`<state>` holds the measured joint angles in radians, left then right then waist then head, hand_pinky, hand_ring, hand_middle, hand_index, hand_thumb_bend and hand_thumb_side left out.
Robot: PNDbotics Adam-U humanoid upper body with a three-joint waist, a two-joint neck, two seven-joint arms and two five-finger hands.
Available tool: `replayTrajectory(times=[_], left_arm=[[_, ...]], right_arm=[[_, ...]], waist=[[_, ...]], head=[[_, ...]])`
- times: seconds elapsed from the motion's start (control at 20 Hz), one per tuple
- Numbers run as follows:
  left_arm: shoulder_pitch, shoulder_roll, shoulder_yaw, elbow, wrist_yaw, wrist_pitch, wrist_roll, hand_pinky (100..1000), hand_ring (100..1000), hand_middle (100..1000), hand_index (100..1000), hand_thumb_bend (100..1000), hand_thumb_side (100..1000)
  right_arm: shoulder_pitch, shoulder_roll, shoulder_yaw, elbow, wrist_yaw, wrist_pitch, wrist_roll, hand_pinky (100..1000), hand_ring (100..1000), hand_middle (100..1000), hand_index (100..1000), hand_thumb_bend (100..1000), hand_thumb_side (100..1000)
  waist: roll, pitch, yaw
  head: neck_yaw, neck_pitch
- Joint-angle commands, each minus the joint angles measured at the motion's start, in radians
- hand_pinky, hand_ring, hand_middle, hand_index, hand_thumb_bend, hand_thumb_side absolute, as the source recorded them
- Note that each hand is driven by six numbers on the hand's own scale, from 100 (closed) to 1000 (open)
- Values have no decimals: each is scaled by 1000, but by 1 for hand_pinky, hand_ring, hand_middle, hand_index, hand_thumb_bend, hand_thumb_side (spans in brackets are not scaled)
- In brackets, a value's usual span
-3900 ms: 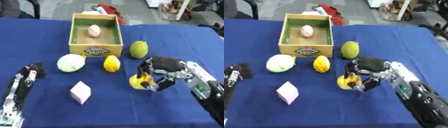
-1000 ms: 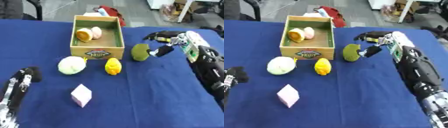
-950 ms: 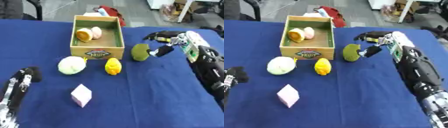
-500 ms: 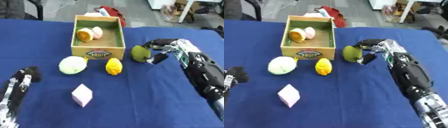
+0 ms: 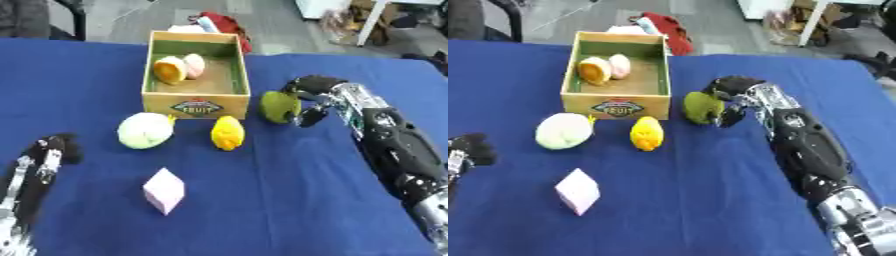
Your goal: Pick up objects on the table and place them in the box.
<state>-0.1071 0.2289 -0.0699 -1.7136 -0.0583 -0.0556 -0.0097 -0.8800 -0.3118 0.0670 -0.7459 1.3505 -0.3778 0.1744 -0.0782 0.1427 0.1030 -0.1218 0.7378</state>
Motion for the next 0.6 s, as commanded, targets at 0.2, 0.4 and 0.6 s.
replayTrajectory(times=[0.2, 0.4, 0.6], left_arm=[[-12, 12, 6, -13, -2, -1, 3, 660, 608, 587, 750, 100, 761], [-10, 12, 6, -13, -2, -2, 3, 660, 608, 587, 750, 100, 761], [-12, 12, 4, -14, -2, -2, 2, 660, 607, 587, 750, 100, 761]], right_arm=[[-25, -13, -25, -22, -6, 38, -295, 691, 638, 487, 332, 100, 148], [-64, -18, -38, -51, -99, 28, -359, 690, 603, 458, 316, 100, 100], [-146, -7, -46, -66, -190, 33, -333, 694, 596, 455, 312, 100, 100]], waist=[[12, -17, -2], [12, -18, -3], [11, -17, 1]], head=[[-1, -7], [0, -6], [-4, -10]])
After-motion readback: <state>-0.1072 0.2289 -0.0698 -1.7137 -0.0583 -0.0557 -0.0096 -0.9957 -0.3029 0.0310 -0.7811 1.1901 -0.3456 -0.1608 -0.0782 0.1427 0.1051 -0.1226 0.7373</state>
